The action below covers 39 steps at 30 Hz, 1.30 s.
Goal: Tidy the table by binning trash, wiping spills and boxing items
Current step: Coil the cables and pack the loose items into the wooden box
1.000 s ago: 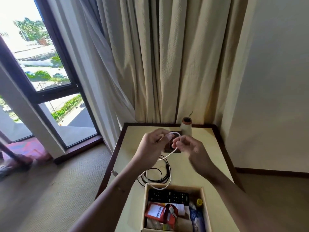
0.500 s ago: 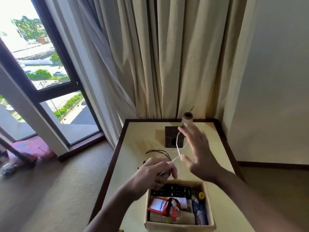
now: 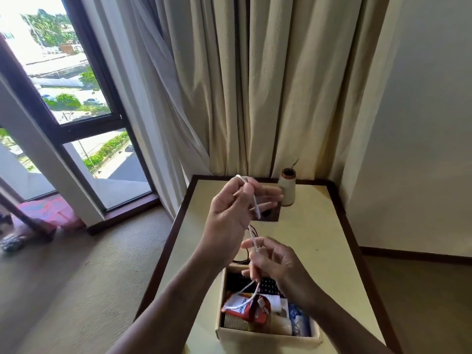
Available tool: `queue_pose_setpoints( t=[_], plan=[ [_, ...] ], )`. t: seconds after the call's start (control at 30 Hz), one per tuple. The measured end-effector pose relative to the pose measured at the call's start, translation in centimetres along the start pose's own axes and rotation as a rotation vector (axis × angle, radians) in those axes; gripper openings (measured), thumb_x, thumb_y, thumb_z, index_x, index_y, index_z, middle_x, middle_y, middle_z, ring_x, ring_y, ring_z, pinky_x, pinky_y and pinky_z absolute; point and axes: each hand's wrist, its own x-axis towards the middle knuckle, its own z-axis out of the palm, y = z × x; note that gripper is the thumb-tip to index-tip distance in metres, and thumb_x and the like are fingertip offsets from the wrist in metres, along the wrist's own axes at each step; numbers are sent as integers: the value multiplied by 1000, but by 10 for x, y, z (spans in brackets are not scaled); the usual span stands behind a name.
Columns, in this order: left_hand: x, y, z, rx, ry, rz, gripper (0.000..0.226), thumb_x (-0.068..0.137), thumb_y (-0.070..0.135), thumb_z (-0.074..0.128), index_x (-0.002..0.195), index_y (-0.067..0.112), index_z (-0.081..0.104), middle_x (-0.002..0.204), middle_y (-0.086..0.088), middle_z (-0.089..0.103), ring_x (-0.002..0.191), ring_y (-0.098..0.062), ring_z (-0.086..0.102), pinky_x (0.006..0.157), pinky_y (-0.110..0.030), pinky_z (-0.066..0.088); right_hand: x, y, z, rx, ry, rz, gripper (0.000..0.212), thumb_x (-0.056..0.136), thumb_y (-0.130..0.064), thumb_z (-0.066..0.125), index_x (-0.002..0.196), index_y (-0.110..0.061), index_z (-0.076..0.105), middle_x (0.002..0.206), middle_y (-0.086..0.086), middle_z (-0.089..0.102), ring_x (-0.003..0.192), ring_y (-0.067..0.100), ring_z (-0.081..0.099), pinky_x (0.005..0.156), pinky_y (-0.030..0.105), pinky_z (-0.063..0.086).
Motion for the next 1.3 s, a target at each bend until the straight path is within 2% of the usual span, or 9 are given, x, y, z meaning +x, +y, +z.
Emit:
queue_pose_setpoints(
  t=[0.13, 0.23, 0.37, 0.53, 0.87, 1.0, 1.1, 1.2, 1.3],
  plan=[
    [-4, 6, -11, 877, -121, 116, 22, 108, 8, 45, 98, 13, 64, 100, 1, 70, 95, -15, 71, 82, -25, 57, -20, 4, -3, -93, -26, 8, 14, 102, -21, 59, 104, -17, 72, 69, -4, 65, 65, 19, 64, 79, 56, 60],
    [-14, 2, -30, 1092, -356, -103, 19, 109, 14, 45, 100, 17, 62, 86, 8, 64, 76, -6, 66, 66, -22, 55, -27, -14, -16, -222, 41, -113, 15, 100, -24, 60, 98, -24, 75, 89, -3, 73, 79, 11, 68, 73, 38, 55],
    [-31, 2, -40, 502, -457, -500, 31, 112, 15, 41, 91, 6, 62, 63, -3, 55, 50, -12, 45, 50, -27, 36, -19, -40, -30, -347, 67, -242, 7, 94, -24, 71, 95, -23, 78, 86, -1, 74, 81, 20, 70, 68, 32, 56],
    [-45, -3, -42, -221, -385, -662, 36, 112, 24, 36, 119, -3, 60, 61, -3, 45, 49, -15, 28, 50, -29, 26, 5, -45, -26, -251, 294, -394, 14, 80, -37, 82, 88, -26, 78, 81, 3, 73, 74, 32, 66, 67, 54, 53],
    [-19, 19, 3, -619, -86, -281, 21, 109, 14, 38, 103, 5, 56, 72, -7, 60, 61, -19, 61, 61, -31, 53, 28, -4, 17, -220, 222, -216, 28, 106, -16, 48, 122, -31, 65, 105, -6, 74, 104, 16, 69, 88, 28, 57],
    [1, 21, 5, -350, -51, -129, 23, 111, 14, 37, 111, 2, 57, 113, -24, 68, 104, -38, 67, 95, -43, 55, 36, -11, 14, -335, 163, -177, 19, 106, -23, 50, 119, -24, 65, 99, -4, 73, 95, 16, 68, 80, 32, 57],
    [14, 22, -1, 373, 25, 87, 22, 110, 12, 43, 103, 2, 61, 123, -14, 72, 115, -29, 69, 96, -35, 56, 34, -22, 10, -328, 156, -176, 19, 103, -33, 55, 111, -25, 70, 81, -7, 71, 78, 14, 68, 70, 32, 56],
    [23, 24, -22, 1107, -73, 213, 24, 109, 24, 44, 100, 15, 64, 106, -2, 70, 96, -18, 67, 80, -42, 57, 29, -29, 2, -271, 200, -141, 18, 103, -35, 54, 94, -32, 70, 77, -2, 70, 77, 28, 66, 72, 47, 56],
    [22, 24, -36, 1187, -301, 64, 24, 108, 24, 43, 89, 19, 55, 88, 9, 59, 75, -13, 61, 63, -39, 55, 24, -42, -6, -249, 193, -323, 21, 105, -26, 51, 97, -27, 71, 88, -11, 68, 82, 13, 63, 68, 26, 50]
  ],
)
